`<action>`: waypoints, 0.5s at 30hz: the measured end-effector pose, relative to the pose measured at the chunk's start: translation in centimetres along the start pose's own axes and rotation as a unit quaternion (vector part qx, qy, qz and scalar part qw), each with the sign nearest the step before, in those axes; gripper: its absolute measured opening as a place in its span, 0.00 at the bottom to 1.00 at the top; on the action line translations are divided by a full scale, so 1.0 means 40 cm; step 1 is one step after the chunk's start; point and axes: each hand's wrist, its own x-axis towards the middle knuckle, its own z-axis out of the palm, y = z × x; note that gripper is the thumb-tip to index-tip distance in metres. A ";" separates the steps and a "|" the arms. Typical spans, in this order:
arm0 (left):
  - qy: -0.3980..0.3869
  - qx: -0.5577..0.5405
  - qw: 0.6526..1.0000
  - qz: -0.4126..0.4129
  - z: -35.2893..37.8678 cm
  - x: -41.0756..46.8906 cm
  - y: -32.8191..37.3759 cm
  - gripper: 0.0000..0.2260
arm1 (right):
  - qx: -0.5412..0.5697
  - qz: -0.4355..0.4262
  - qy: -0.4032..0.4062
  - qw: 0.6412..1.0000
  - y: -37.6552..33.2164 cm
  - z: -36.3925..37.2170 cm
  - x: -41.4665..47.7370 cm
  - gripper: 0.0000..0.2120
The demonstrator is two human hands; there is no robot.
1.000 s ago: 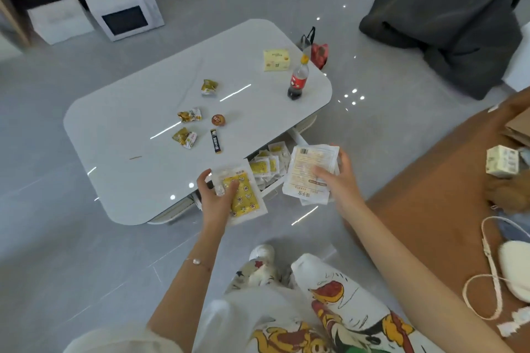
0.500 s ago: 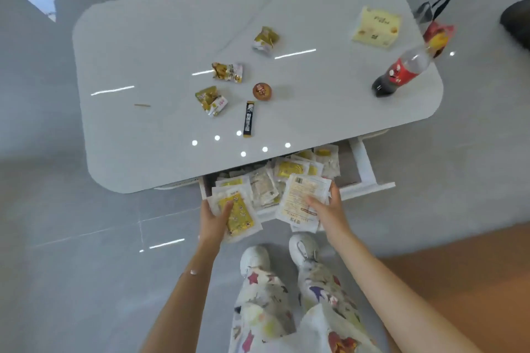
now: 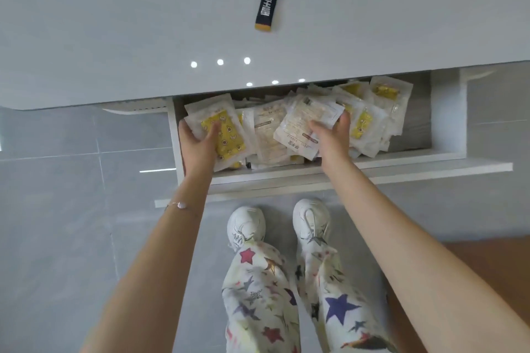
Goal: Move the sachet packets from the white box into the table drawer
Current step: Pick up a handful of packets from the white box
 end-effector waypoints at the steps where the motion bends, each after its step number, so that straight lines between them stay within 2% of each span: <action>1: 0.008 0.013 1.000 0.007 0.003 0.001 0.002 0.19 | -0.015 -0.017 0.009 1.000 0.000 0.006 0.002 0.28; 7: 0.003 0.118 0.993 0.023 -0.019 -0.031 0.043 0.29 | -0.171 -0.113 0.027 0.978 -0.050 -0.001 -0.040 0.37; 10: -0.015 0.151 0.986 0.063 -0.048 -0.082 0.097 0.28 | -0.280 -0.184 0.028 0.942 -0.106 -0.031 -0.094 0.33; 15: -0.028 0.194 0.968 0.156 -0.119 -0.213 0.241 0.27 | -0.347 -0.259 -0.042 0.900 -0.253 -0.086 -0.245 0.27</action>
